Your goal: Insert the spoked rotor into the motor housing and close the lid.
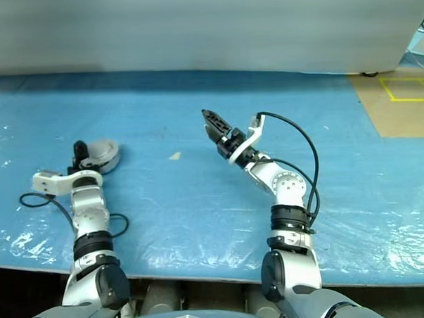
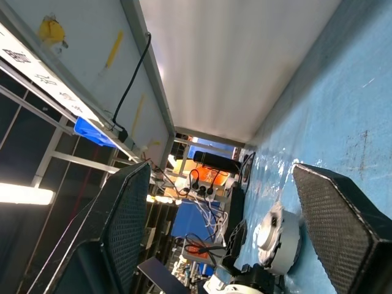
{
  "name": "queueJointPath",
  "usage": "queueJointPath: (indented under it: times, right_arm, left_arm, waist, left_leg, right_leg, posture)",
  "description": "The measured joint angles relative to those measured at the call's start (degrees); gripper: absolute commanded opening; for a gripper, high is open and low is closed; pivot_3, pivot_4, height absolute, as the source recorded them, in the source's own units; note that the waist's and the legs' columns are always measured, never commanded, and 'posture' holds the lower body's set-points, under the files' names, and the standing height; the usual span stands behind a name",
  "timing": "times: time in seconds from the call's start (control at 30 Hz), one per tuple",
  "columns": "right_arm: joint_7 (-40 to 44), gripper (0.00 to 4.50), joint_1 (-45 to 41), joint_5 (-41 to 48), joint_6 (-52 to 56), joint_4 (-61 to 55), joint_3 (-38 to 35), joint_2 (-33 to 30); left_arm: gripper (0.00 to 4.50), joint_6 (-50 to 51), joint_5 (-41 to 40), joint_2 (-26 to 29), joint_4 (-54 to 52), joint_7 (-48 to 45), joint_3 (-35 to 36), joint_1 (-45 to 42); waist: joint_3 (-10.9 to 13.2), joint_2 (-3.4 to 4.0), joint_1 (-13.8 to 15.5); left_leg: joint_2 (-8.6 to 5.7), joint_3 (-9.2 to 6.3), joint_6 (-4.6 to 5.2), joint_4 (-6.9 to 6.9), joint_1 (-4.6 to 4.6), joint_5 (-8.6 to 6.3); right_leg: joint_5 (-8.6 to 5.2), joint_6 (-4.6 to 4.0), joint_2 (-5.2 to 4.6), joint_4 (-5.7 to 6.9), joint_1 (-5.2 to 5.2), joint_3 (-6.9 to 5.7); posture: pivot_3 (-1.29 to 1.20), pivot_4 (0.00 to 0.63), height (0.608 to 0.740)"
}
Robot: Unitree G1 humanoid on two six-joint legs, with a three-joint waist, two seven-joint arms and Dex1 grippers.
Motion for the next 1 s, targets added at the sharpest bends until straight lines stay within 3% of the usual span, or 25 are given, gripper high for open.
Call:
queueJointPath:
  times: [0.33,0.47,0.57,0.7,0.87,1.0]
  right_arm:
    - [0.6,3.90,0.3,-0.6,-0.1,0.0,0.7,0.0]
    - [2.9,3.90,1.5,-5.6,-2.3,-1.2,5.0,-1.6]
    - [7.0,3.90,2.9,-14.9,-8.3,-3.8,12.7,-4.4]
    - [10.6,3.90,4.2,-24.9,-18.1,-5.7,17.0,-8.5]
    - [14.3,3.90,6.8,-34.0,-27.6,-8.3,19.7,-14.1]
    - [18.6,3.90,10.3,-41.0,-34.0,-12.0,23.2,-20.2]
  left_arm:
    - [4.47,-10.6,11.8,9.8,3.4,2.7,1.4,4.3]
    - [4.47,-7.1,13.6,12.2,-4.6,-10.4,-7.6,6.1]
    - [4.47,-1.1,13.9,14.3,-13.7,-21.4,-17.1,7.0]
    - [4.47,3.9,17.6,16.1,-20.7,-31.9,-28.5,10.3]
    - [4.47,6.8,22.3,17.5,-22.7,-40.9,-37.5,13.7]
    - [4.47,6.6,24.8,17.7,-22.7,-44.1,-39.6,14.0]
  waist:
    - [0.0,-0.04,0.9]
    - [0.0,-0.09,2.3]
    - [0.0,-0.09,2.3]
    - [0.0,-0.08,1.6]
    - [0.0,-0.08,0.7]
    - [0.0,-0.08,0.6]
  left_leg:
    - [0.01,-0.08,0.00,-0.03,-0.23,0.00]
    - [0.03,-0.09,0.00,0.07,-0.35,0.00]
    - [-0.01,-0.05,0.00,0.09,-0.34,0.00]
    - [0.02,0.01,-0.01,0.01,-0.33,0.00]
    - [0.02,0.02,-0.01,-0.03,-0.38,0.00]
    - [0.04,0.02,0.00,0.02,-0.32,0.00]
  right_leg:
    - [0.00,0.01,-0.05,-0.16,-0.04,-0.21]
    - [0.00,0.00,-0.15,-0.14,-0.04,-0.34]
    - [0.00,0.00,-0.19,-0.13,-0.04,-0.31]
    - [-0.01,0.00,-0.09,-0.07,-0.19,-0.18]
    - [-0.01,-0.01,-0.05,-0.08,-0.26,-0.16]
    - [-0.01,-0.01,-0.05,-0.02,-0.23,-0.13]
  posture:
    - [0.00,0.150,0.740]
    - [0.00,0.150,0.740]
    - [0.00,0.150,0.740]
    - [0.00,0.150,0.740]
    - [0.00,0.150,0.740]
    - [0.00,0.150,0.740]
